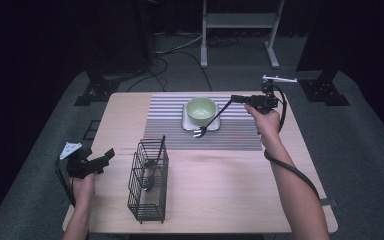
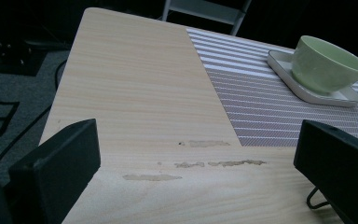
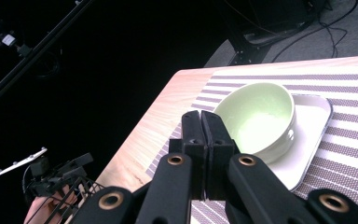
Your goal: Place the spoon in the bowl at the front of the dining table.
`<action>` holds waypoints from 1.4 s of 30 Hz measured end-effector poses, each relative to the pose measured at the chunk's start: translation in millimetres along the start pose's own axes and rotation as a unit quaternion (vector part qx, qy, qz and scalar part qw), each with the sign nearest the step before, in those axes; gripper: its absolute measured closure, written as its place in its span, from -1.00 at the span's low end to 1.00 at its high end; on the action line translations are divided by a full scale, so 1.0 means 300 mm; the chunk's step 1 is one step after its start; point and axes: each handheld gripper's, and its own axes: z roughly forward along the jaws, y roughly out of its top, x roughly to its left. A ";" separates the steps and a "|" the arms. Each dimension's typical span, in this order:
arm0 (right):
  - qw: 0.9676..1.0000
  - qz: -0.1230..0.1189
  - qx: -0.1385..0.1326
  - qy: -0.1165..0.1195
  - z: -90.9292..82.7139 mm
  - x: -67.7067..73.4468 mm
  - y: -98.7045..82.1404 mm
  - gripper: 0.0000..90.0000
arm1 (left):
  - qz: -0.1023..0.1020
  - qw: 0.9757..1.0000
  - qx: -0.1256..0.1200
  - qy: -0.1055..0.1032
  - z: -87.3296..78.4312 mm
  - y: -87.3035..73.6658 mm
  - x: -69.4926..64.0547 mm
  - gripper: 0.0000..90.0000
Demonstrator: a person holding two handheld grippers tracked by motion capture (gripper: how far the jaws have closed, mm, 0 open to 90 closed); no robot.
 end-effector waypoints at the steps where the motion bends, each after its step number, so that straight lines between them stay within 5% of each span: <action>1: 1.000 -0.001 -0.001 -0.001 0.001 -0.001 0.002 0.98 | 0.000 1.000 0.000 0.000 0.000 0.000 0.000 -1.00; 42: 0.999 -0.006 -0.026 -0.041 0.049 0.005 0.121 0.98 | -0.005 1.000 -0.002 -0.004 -0.001 -0.001 0.004 -1.00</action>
